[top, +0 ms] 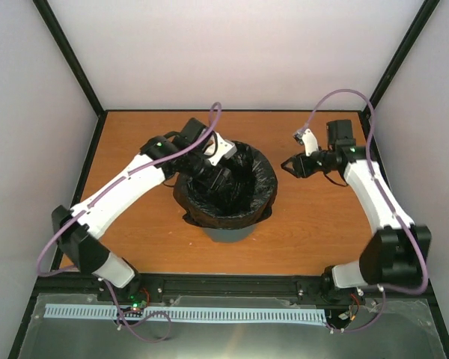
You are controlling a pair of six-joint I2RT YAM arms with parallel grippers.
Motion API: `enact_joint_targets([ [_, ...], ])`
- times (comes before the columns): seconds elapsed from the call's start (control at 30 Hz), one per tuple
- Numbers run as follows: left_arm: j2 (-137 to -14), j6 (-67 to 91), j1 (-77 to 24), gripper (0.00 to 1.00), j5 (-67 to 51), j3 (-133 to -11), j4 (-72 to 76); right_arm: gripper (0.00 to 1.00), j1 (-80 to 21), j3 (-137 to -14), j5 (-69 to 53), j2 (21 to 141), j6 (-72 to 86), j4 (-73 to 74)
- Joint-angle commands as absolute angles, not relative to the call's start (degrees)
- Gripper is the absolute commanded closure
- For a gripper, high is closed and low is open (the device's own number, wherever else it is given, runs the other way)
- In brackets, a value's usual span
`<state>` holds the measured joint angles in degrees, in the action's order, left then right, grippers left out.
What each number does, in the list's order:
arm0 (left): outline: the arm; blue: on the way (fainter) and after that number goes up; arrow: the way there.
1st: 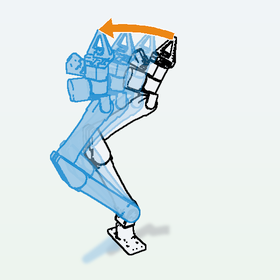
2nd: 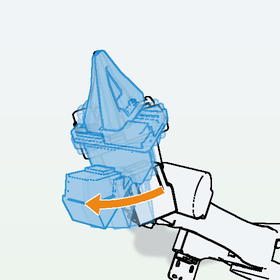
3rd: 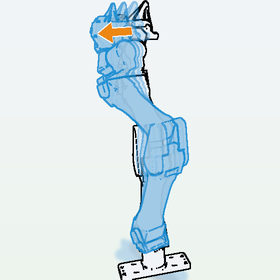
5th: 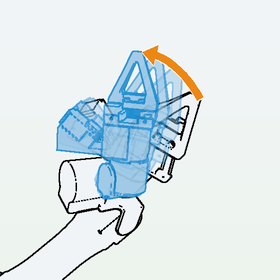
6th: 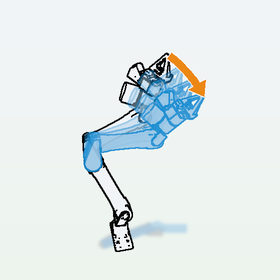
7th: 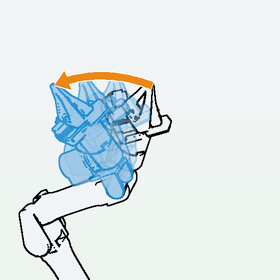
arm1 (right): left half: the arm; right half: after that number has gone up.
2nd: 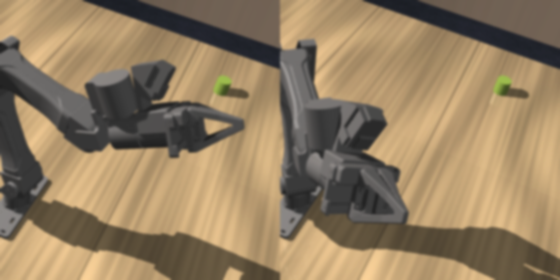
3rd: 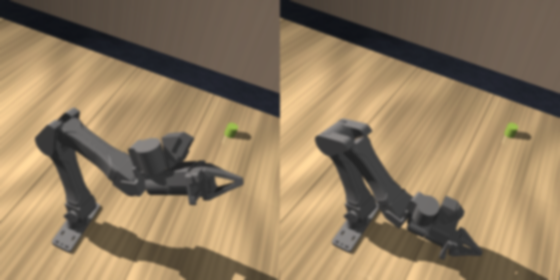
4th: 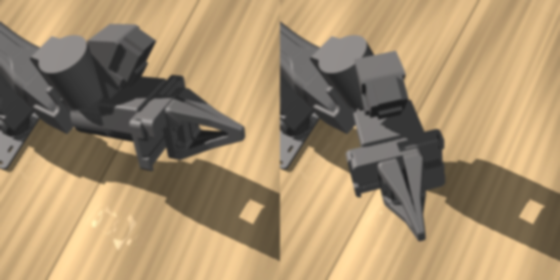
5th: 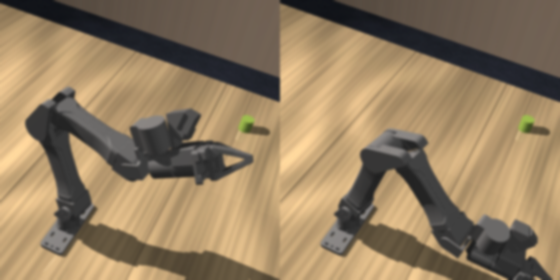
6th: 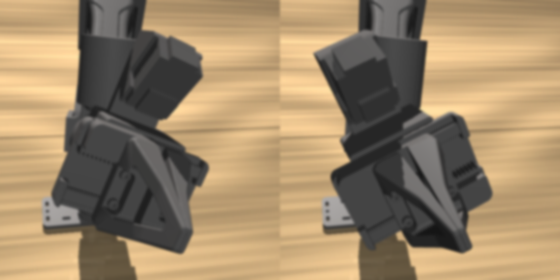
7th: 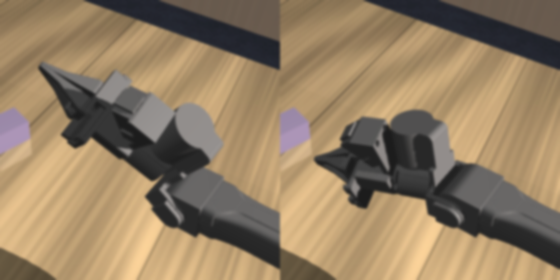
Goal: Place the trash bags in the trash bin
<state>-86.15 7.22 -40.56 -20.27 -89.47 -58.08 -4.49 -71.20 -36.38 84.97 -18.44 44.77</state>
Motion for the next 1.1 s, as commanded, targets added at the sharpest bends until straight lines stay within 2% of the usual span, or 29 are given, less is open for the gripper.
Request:
enact_joint_targets([
  [0.0,-91.1,5.1,-41.3,0.42,-15.1,-91.0,-59.3,0.51,-4.9,-64.9,-37.1,75.8,-14.9,44.5],
  [0.17,-98.2,4.9,-43.9,0.42,-14.6,-87.3,-55.2,0.5,-4.9,-58.0,-34.5,69.9,-14.5,40.1],
  [0.37,-105.7,5.0,-48.7,0.42,-12.4,-85.8,-53.7,0.5,-4.8,-56.8,-35.3,70.9,-15.6,40.2],
  [0.87,-115.6,5.6,-49.9,0.42,-15.7,-76.8,-46.1,0.5,-4.8,-56.8,-37.1,72.3,-17.0,41.0],
  [1.07,-114.4,5.8,-50.0,0.41,-15.5,-77.4,-46.7,0.5,-4.8,-56.9,-37.5,71.9,-17.1,41.1],
])
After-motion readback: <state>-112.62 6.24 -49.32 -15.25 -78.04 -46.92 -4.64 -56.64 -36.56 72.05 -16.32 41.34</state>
